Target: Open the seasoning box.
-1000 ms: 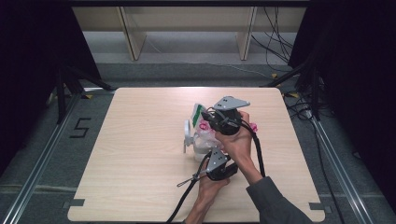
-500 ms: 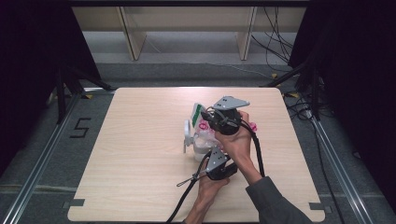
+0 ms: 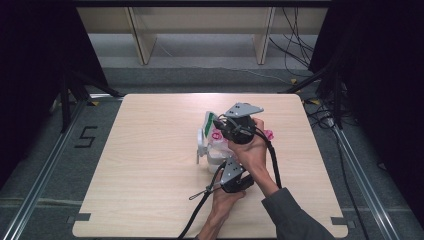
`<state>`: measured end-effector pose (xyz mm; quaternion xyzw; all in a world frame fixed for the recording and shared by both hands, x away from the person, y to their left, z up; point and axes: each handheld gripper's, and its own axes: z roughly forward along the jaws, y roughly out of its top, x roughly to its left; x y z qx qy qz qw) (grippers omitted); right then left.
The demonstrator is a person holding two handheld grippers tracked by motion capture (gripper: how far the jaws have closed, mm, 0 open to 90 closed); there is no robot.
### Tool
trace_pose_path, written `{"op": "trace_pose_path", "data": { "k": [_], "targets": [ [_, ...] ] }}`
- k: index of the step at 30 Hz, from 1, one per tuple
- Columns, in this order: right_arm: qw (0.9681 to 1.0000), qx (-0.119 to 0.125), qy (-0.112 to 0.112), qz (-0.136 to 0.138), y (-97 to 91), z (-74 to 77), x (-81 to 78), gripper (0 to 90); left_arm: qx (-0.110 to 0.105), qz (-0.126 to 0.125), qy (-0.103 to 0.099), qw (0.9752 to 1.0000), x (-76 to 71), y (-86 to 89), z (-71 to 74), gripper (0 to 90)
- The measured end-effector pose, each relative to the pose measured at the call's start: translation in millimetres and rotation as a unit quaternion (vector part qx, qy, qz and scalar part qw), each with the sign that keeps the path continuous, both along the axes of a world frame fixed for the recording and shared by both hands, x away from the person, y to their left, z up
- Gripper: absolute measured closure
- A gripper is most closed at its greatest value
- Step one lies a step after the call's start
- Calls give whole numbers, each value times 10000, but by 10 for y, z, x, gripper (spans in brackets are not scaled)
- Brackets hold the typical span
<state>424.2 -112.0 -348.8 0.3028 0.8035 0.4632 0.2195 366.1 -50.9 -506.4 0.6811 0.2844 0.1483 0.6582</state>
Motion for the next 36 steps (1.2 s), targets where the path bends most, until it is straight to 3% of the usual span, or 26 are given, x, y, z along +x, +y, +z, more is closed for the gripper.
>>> {"op": "trace_pose_path", "data": {
  "k": [12,13,18,22,30,33,34,36],
  "targets": [
    [9999,-98,-51,5,1,8,16,900,-44,-14,-7,10000,-6,-16,16,756],
    [10000,-23,67,-50,6,7,5,900,-42,-18,-9,10000,-7,-17,17,756],
    [9999,34,-2,-96,7,1,3,900,-60,-21,-11,10000,-10,-24,21,756],
    [9999,44,100,-46,8,6,0,900,-46,-17,-19,10000,-9,-21,24,756],
    [10000,-80,25,-4,8,3,24,900,-58,-29,-31,10000,-12,-18,24,756],
    [10000,11,6,-47,21,-6,28,900,-55,-21,-39,10000,-10,-12,27,756],
    [9998,96,103,-112,30,-8,13,900,-58,-16,-40,10000,-10,-11,26,756],
    [10000,25,37,-73,31,-7,21,900,-65,-15,-42,10000,-11,-11,25,756]
  ]
}}
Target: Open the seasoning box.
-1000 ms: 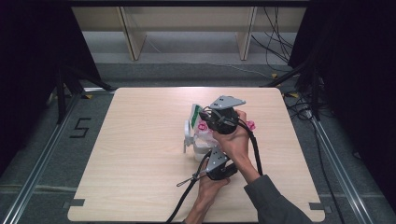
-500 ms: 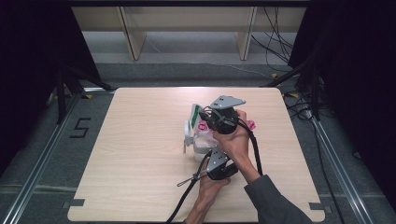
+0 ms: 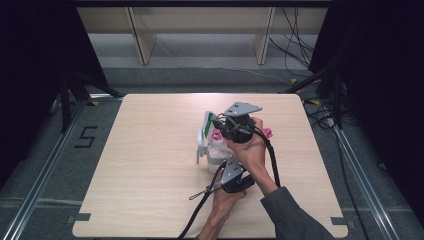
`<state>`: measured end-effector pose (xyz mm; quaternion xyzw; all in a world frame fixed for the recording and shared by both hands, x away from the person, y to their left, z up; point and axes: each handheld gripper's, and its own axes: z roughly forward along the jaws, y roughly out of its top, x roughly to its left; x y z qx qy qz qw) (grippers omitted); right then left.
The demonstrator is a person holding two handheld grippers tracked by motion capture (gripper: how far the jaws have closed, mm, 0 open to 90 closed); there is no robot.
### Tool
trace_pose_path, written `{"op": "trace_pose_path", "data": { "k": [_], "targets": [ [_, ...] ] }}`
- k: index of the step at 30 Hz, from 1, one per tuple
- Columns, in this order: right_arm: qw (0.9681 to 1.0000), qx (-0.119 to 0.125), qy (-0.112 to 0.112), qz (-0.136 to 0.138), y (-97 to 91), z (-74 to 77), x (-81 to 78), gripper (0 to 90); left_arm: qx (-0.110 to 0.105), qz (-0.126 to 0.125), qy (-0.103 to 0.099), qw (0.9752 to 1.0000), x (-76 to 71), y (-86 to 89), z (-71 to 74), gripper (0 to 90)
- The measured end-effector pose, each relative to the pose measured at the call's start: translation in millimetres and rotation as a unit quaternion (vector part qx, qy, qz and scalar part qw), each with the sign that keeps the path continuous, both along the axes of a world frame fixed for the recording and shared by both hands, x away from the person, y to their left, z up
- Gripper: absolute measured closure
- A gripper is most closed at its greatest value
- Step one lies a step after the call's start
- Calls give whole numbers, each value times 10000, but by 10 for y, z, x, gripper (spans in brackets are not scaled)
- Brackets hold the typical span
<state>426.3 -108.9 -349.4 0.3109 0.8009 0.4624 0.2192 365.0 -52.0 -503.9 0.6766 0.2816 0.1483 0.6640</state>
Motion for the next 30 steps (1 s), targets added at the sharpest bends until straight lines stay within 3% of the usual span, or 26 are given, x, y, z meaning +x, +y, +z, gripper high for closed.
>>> {"op": "trace_pose_path", "data": {
  "k": [15,18,19,28,30],
  "targets": [
    [9999,-56,103,42,11,-3,7,900,18,-5,-11,10000,-5,6,8,755],
    [9999,-129,-78,39,15,-8,24,900,25,23,-16,10000,-6,9,10,756],
    [9999,-74,81,41,14,-2,12,900,21,-4,-28,10000,-4,7,10,756],
    [9999,-100,13,51,26,-10,24,900,51,-5,-46,10000,-8,18,14,756],
    [9999,-82,103,14,22,0,15,900,15,-17,-55,10000,-4,14,14,756]
  ]
}}
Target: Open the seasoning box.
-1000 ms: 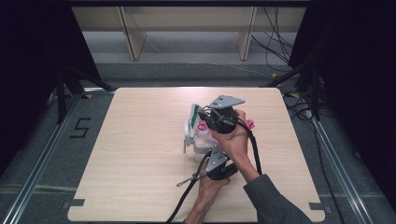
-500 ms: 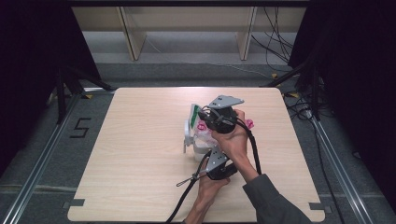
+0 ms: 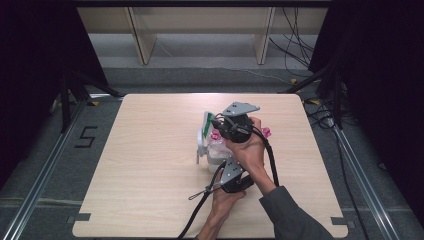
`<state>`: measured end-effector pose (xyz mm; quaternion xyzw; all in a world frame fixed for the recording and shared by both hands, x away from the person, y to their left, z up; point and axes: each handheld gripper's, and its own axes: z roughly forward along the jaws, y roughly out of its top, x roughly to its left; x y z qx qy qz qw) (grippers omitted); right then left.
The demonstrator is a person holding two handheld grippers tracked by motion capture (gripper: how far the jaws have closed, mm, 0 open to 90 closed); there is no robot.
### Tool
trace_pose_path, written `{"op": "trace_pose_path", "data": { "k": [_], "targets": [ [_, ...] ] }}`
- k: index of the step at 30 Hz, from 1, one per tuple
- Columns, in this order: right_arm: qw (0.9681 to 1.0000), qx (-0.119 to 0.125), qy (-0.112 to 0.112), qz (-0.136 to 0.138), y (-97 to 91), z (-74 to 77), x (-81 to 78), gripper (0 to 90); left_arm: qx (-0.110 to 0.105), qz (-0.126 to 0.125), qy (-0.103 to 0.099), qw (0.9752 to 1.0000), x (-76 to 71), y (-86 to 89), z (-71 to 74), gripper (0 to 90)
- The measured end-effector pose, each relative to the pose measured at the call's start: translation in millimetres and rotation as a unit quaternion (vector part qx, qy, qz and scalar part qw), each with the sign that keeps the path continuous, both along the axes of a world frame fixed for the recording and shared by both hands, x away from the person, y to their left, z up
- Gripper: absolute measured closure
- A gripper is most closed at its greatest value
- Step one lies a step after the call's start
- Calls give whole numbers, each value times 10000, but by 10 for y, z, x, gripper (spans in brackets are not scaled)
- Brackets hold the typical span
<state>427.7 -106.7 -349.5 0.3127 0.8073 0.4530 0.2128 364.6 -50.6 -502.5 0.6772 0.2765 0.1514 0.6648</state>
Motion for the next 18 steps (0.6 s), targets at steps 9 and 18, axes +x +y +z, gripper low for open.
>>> {"op": "trace_pose_path", "data": {
  "k": [9,18],
  "targets": [
    [10000,26,19,5,5,0,0,900,26,4,6,10000,-8,2,9,756],
    [10000,38,-1,1,4,6,1,900,11,-17,-16,10000,-10,5,14,756]
  ]
}}
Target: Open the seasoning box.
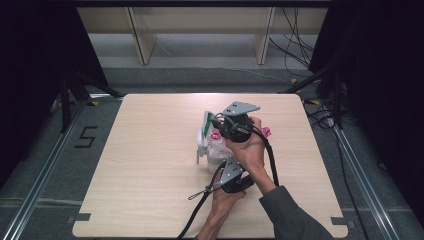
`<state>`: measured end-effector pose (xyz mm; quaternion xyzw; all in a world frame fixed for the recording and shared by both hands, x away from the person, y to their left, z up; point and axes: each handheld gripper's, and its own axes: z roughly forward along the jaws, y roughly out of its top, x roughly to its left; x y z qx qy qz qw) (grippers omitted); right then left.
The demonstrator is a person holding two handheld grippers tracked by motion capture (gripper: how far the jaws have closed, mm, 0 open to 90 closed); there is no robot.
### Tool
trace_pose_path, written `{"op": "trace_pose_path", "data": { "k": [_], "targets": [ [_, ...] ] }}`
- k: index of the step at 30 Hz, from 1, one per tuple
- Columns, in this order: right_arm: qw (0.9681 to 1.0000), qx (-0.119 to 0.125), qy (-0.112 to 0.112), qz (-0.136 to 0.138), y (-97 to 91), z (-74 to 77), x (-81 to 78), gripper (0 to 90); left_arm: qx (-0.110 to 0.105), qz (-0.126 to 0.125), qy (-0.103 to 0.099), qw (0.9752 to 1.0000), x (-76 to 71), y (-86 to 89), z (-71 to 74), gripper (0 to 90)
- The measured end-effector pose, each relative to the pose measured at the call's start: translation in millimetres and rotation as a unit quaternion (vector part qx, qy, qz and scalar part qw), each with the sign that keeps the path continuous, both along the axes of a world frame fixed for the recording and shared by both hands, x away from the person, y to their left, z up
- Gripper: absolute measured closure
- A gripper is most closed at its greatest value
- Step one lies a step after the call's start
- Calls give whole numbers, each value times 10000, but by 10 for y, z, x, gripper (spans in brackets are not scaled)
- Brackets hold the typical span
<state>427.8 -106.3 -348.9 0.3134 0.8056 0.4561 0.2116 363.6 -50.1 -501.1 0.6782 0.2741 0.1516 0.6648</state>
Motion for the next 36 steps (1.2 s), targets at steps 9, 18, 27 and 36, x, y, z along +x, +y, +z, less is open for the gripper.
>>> {"op": "trace_pose_path", "data": {
  "k": [9,18,27,36],
  "targets": [
    [10000,3,-79,-39,-2,0,3,899,-35,-17,-1,10000,1,-9,2,756],
    [10000,-45,-2,-5,4,11,-11,899,-35,-20,-9,10000,-3,-13,12,756],
    [9999,-99,-47,-7,-4,25,-9,899,-60,-29,-36,10000,-10,-22,20,756],
    [9999,-102,-9,-8,16,7,8,899,-7,-21,-36,10000,-4,-9,21,756]
  ]
}}
